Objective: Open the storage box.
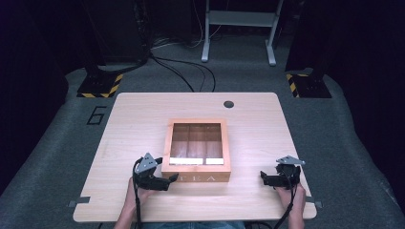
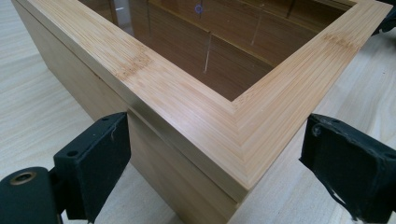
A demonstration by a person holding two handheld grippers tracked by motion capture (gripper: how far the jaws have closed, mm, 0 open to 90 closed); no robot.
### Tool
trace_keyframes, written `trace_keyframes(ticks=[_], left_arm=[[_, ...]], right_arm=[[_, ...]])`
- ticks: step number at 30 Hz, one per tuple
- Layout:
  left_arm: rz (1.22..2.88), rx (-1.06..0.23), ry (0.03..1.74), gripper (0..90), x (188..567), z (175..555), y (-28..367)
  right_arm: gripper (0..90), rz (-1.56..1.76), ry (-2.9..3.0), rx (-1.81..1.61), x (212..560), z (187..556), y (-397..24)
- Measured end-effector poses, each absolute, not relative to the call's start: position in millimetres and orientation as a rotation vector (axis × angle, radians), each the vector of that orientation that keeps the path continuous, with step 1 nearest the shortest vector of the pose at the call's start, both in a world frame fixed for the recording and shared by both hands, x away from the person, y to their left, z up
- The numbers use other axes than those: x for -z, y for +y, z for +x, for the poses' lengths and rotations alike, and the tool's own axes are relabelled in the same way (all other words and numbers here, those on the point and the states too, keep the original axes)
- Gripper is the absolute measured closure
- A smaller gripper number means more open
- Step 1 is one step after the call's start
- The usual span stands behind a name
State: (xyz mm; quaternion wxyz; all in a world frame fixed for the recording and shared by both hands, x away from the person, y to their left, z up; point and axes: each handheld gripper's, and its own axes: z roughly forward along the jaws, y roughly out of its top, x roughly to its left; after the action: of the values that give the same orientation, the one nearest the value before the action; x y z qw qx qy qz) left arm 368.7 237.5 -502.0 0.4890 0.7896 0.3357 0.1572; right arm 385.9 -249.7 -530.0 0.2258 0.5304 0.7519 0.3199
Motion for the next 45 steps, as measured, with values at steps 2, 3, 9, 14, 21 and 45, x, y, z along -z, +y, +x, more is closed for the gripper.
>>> trace_keyframes(ticks=[2, 3, 9, 14, 21, 45], left_arm=[[1.917, -0.384, 0.816, 9.0, 502.1, 368.5, 237.6], [1.918, -0.387, 0.812, 9.5, 502.0, 368.4, 238.1], [1.916, -0.381, 0.803, 10.9, 502.2, 368.5, 239.5], [1.918, -0.388, 0.797, 12.4, 501.9, 367.4, 240.6], [1.913, -0.406, 0.785, 18.2, 501.2, 367.3, 241.3], [1.930, -0.390, 0.795, 26.9, 504.7, 368.4, 241.5]], right_arm=[[0.0, 1.462, 2.073, -0.882, 530.0, 385.9, -249.7], [0.0, 1.462, 2.073, -0.882, 530.0, 385.9, -249.7], [0.0, 1.462, 2.074, -0.882, 530.0, 385.9, -249.7], [0.0, 1.462, 2.074, -0.882, 530.0, 385.9, -249.7], [0.0, 1.462, 2.074, -0.883, 530.0, 386.0, -249.8], [0.1, 1.461, 2.074, -0.883, 530.0, 385.8, -249.7]])
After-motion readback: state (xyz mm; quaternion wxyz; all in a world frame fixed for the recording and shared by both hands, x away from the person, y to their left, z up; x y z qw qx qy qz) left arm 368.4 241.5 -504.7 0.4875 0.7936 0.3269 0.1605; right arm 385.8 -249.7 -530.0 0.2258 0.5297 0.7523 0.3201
